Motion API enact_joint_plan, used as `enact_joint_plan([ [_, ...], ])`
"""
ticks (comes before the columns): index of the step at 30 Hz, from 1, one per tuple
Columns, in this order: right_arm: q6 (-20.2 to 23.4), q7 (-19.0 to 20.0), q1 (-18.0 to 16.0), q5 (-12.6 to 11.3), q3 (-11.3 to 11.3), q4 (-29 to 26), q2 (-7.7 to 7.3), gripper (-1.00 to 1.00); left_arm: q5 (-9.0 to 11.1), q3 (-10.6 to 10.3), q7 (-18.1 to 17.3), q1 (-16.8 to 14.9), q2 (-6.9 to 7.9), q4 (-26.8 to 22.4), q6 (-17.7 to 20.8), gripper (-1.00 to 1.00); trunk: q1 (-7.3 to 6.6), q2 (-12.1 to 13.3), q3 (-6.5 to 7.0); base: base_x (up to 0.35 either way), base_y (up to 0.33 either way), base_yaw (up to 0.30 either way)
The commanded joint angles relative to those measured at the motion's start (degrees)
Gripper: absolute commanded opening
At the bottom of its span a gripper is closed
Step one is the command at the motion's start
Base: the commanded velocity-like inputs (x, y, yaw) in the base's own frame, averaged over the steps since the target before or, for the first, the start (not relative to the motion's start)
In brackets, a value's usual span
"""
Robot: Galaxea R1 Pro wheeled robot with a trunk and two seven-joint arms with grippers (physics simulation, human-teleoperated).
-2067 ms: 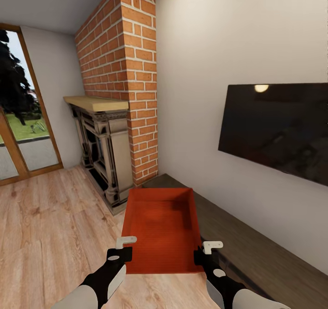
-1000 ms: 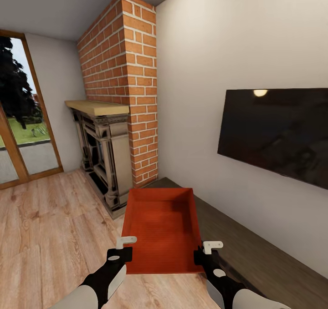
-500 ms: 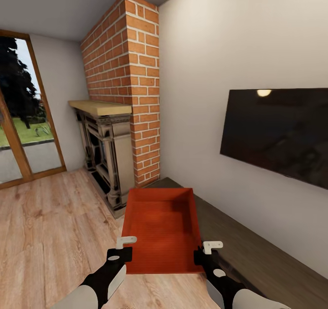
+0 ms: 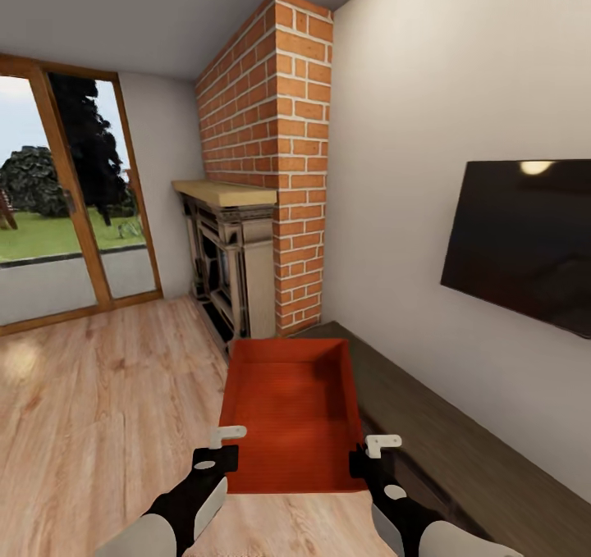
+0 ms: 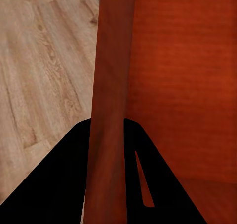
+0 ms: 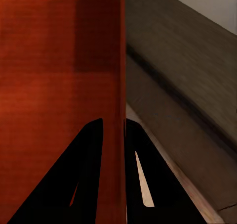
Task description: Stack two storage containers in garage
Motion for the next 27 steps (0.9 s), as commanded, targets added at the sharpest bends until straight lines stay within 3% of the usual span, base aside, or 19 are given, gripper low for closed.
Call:
enact_joint_plan([
  [1, -0.2, 0.1, 0.0, 0.2, -0.4, -0.2, -0.01, -1.00, 0.5, 2.1, 0.9, -0.1, 0.04, -0.1, 0.4, -1.00, 0.01, -0.1, -0.08, 0.000, 0.000, 0.300],
  [27, -0.2, 0.2, 0.0, 0.2, -0.4, -0.2, -0.01, -1.00, 0.5, 2.1, 0.9, -0.1, 0.05, -0.1, 0.4, -1.00, 0.01, -0.1, 0.63, 0.000, 0.000, 0.300],
])
